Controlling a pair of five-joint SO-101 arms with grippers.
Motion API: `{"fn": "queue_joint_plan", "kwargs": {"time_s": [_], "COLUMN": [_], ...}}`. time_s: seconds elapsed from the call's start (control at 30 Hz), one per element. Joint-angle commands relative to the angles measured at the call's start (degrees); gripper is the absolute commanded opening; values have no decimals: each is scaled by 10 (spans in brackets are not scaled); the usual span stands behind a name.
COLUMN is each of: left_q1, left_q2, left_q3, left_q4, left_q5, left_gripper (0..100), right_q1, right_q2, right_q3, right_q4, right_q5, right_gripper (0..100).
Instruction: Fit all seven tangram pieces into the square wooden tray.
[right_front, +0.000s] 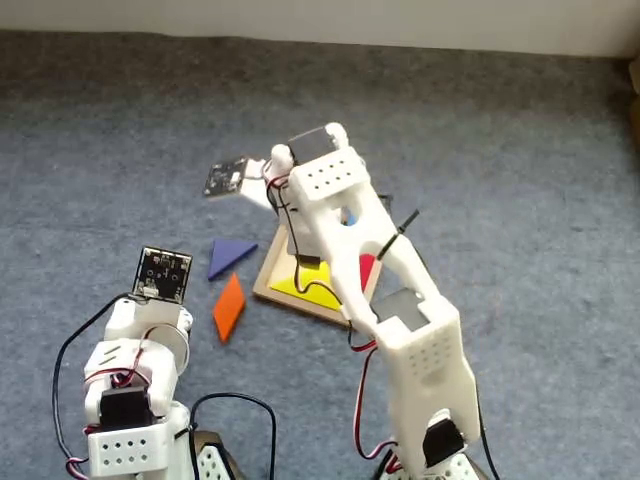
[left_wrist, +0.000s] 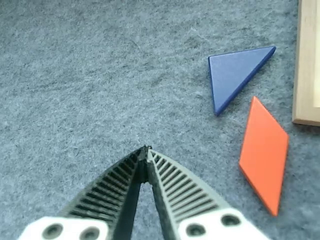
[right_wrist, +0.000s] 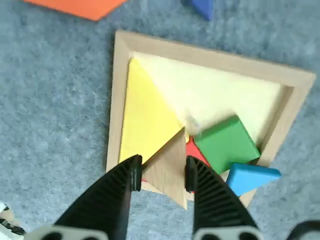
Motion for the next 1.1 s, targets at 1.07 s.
{"fn": "queue_joint_plan", "kwargs": {"time_s": [1.07], "left_q1": [9], "left_q2": [-15], "left_q3": [11], "left_q4": [-12], "left_q5": [-4], "left_gripper": [11], "right_q1": [29], "right_q2": [50], "right_q3": [-95], "right_q4": [-7], "right_q5": [-258], "right_gripper": [8]}}
